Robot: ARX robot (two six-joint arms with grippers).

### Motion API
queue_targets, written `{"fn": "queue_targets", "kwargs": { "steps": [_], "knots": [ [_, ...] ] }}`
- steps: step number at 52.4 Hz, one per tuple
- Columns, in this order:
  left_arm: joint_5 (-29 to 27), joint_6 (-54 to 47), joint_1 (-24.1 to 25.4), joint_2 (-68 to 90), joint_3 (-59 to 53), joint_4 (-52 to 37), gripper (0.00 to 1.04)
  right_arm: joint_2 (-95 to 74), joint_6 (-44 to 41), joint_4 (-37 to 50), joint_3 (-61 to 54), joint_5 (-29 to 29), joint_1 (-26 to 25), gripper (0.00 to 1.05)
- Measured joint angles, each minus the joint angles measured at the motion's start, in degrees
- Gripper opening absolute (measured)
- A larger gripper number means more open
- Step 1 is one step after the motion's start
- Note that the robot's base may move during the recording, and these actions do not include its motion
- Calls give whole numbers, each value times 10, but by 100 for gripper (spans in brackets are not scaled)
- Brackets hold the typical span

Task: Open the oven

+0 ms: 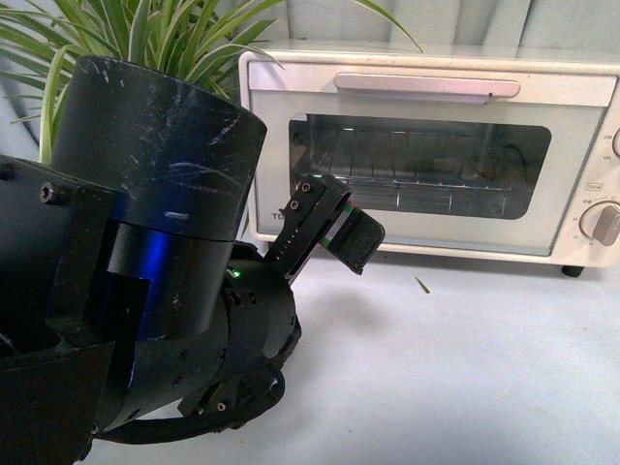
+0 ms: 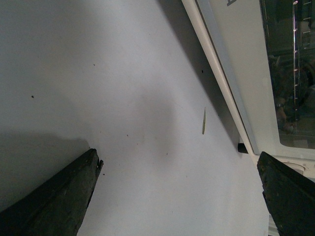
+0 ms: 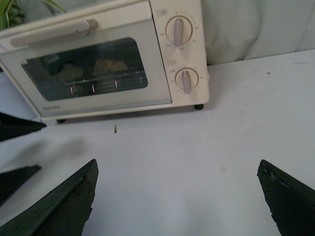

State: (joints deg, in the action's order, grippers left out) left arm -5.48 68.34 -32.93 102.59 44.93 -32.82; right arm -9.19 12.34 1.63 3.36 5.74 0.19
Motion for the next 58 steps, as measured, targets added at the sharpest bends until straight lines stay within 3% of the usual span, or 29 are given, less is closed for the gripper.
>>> {"fn": "queue_targets", "kwargs": {
  "steps": [10,16,34,58],
  "knots": [
    [0,8,5,0,0,-1,98,-189,12,120,97,-37,60,95],
    [1,10,8,-1,-1,-1,98,-339,12,147,196,-71,91,95],
    [-5,7,9,-5,-3,6,98,-565,84,113,383,-119,114,95],
    [-3,2,15,-8,-5,10,98,-711,153,62,521,-176,147,95]
  ]
}}
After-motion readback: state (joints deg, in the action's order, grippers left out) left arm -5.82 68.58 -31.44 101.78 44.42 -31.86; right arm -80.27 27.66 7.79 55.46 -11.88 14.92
